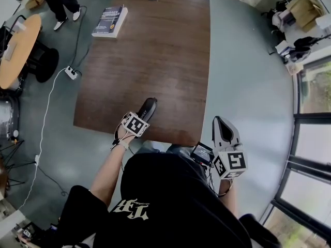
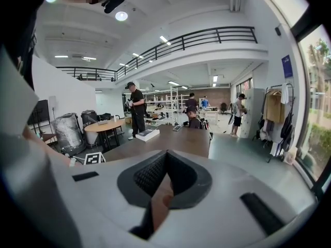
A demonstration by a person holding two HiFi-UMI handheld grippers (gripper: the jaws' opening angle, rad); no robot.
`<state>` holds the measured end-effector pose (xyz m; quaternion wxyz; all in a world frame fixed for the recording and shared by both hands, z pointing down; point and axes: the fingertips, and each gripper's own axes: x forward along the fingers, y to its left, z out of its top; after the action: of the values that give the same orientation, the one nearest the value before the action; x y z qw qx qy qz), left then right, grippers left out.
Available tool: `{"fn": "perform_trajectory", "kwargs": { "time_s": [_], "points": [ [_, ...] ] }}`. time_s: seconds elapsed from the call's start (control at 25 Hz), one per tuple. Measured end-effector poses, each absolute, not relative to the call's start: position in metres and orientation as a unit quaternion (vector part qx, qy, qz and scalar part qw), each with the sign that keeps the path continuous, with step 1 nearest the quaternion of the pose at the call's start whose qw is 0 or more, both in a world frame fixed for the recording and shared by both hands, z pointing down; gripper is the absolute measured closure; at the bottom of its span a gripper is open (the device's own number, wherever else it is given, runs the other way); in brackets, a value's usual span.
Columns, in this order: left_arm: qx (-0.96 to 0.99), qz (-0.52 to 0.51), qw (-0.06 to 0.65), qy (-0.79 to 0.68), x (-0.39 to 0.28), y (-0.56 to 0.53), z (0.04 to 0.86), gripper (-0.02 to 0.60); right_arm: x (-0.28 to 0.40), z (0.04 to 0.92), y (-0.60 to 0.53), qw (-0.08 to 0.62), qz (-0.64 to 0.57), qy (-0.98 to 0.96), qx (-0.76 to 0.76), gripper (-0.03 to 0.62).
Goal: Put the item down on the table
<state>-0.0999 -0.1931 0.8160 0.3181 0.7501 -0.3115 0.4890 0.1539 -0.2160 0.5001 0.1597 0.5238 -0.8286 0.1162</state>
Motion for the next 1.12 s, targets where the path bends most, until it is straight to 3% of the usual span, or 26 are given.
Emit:
{"fn": "perform_trajectory", "kwargs": {
  "time_s": [1.12],
  "points": [
    [0.681,0.593,0.327,-0.279,-0.112,-0.189,0.879,0.244,0.153,0.500,-0.215,0.163,0.122,-0.817,0.539,0.608]
  ]
}}
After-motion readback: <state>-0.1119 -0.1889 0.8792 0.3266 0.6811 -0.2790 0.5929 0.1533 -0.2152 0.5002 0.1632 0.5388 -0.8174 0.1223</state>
